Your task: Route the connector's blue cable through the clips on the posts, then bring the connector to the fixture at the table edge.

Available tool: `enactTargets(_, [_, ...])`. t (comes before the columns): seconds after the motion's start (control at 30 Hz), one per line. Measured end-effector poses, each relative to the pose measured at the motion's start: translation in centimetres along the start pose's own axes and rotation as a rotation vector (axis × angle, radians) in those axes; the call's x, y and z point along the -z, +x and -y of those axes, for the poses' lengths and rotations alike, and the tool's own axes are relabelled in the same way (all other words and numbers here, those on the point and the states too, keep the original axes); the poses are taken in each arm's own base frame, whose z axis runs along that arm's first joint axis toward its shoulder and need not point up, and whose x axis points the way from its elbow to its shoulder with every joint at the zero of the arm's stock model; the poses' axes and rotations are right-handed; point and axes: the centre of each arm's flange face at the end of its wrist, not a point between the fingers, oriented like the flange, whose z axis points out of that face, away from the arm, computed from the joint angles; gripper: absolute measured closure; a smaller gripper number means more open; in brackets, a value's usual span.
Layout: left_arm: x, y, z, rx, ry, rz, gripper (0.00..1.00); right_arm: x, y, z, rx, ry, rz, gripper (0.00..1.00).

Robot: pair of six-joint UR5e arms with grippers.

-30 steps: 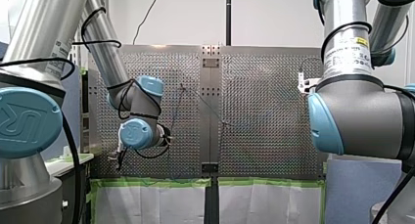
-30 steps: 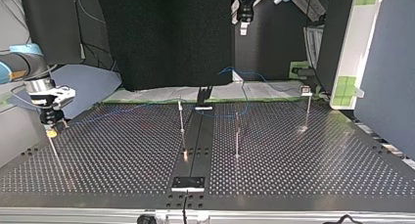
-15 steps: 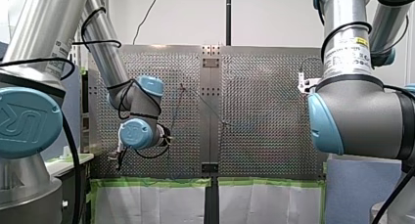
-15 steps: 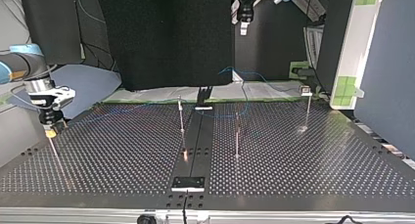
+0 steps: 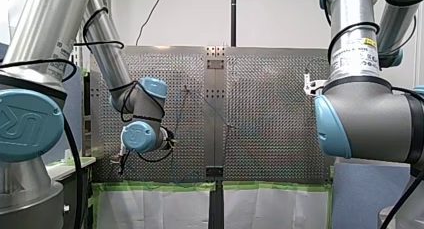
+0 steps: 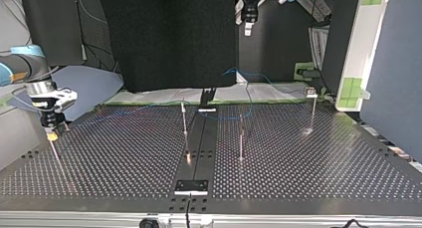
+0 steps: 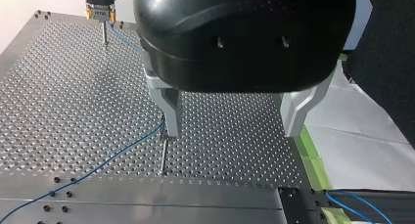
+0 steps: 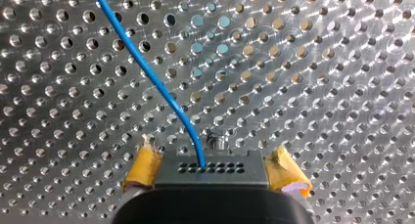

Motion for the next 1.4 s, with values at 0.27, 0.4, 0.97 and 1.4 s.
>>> enactTargets(0.27, [0.01,0.0,0.0,0.0,0.0,0.0,0.0,-0.1,0.15,0.4,0.002,0.006,-0.001,0.02])
enactTargets(0.4, [0.01,0.0,-0.01,0.0,0.0,0.0,0.0,-0.08,0.21,0.49,0.004,0.007,0.0,0.02])
enactTargets(0.97, [0.06,0.05,-0.04,-0.003,0.0,-0.004,0.0,0.07,0.44,0.34,0.006,-0.009,0.003,0.02])
enactTargets(1.4, [0.11,0.1,-0.09,-0.008,-0.001,-0.01,0.0,0.14,0.48,0.44,0.003,-0.01,0.01,0.02])
